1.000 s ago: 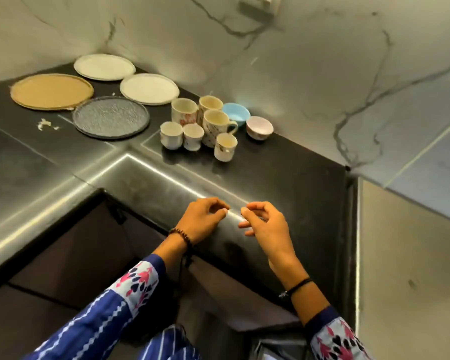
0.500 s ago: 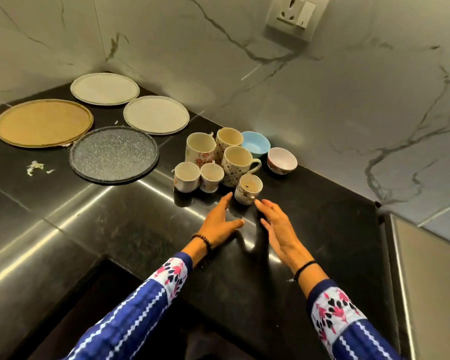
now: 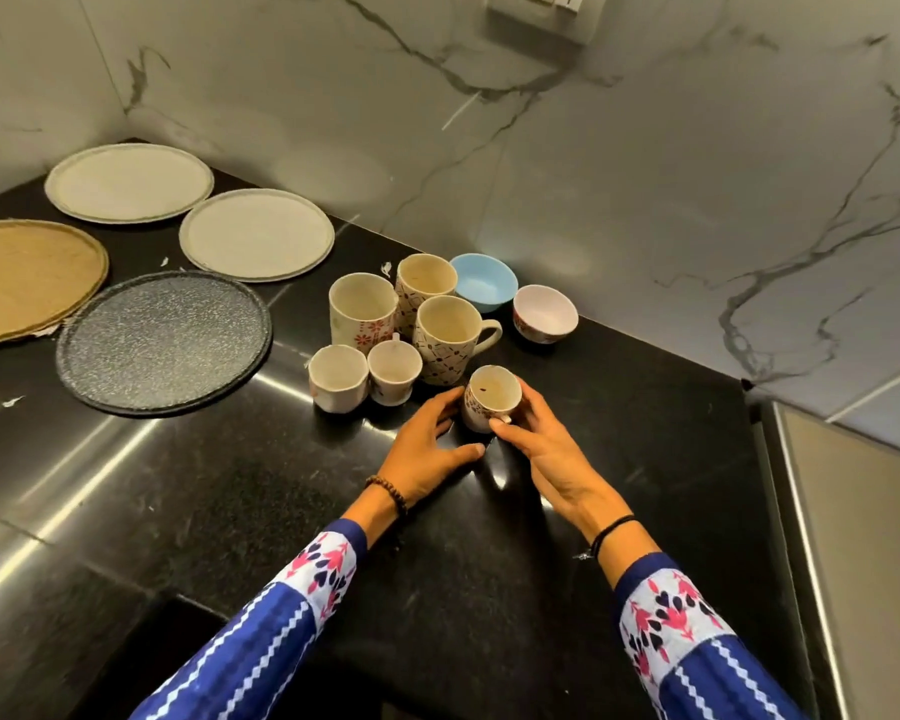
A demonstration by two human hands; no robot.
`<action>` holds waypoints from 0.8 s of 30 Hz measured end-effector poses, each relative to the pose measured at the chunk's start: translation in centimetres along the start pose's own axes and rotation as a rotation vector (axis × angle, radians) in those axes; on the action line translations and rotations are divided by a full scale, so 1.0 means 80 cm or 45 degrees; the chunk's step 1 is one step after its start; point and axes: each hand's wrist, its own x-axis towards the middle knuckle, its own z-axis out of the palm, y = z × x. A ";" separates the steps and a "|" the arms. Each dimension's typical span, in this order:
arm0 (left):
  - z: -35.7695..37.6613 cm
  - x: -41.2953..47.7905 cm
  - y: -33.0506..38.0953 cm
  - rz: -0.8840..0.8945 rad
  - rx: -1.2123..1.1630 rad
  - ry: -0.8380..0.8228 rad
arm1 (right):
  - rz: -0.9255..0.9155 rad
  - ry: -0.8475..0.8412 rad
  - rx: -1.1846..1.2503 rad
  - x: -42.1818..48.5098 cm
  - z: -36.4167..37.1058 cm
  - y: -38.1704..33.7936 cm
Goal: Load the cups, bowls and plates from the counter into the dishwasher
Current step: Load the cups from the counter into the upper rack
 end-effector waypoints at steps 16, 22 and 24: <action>0.071 -0.074 0.050 0.014 0.236 -0.397 | -0.021 0.359 0.390 -0.179 -0.024 0.042; 0.143 -0.132 0.072 -0.065 0.045 -0.596 | -0.057 0.447 0.534 -0.272 -0.053 0.055; 0.174 -0.156 0.080 -0.112 -0.027 -0.663 | -0.091 0.518 0.546 -0.310 -0.066 0.062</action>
